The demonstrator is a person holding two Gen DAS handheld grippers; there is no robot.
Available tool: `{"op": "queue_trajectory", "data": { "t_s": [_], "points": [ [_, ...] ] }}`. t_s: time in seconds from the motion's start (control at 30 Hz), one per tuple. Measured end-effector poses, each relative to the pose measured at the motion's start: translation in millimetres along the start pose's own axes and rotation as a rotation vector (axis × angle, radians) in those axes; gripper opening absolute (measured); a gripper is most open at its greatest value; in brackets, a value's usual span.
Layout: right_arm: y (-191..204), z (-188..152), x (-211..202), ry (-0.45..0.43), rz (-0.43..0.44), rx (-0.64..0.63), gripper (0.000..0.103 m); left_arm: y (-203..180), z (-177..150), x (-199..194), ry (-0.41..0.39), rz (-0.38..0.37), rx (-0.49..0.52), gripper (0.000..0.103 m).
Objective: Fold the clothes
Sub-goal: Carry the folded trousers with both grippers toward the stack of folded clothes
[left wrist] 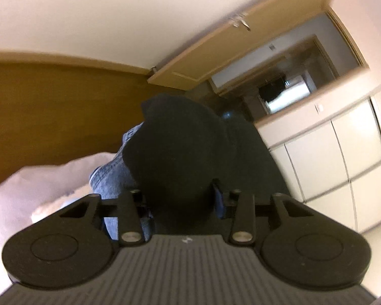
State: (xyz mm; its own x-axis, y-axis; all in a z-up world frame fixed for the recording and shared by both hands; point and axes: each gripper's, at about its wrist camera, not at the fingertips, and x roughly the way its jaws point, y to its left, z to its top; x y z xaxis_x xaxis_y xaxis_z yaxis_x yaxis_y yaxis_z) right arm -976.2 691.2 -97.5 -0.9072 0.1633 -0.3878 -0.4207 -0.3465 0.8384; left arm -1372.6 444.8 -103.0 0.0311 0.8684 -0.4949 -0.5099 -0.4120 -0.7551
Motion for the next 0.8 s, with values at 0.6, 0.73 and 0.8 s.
{"op": "queue_trajectory", "data": {
  "t_s": [0.6, 0.73, 0.8],
  "points": [
    [34, -31, -50, -0.127, -0.379, 0.003, 0.075, -38, -8, -44, -0.012, 0.140, 0.113, 0.033],
    [60, -23, -56, -0.272, -0.494, -0.220, 0.060, -72, 5, -63, -0.110, 0.156, 0.187, 0.031],
    [68, -31, -50, -0.252, -0.480, -0.334, 0.041, -98, 7, -52, -0.092, 0.146, 0.312, 0.031]
  ]
}}
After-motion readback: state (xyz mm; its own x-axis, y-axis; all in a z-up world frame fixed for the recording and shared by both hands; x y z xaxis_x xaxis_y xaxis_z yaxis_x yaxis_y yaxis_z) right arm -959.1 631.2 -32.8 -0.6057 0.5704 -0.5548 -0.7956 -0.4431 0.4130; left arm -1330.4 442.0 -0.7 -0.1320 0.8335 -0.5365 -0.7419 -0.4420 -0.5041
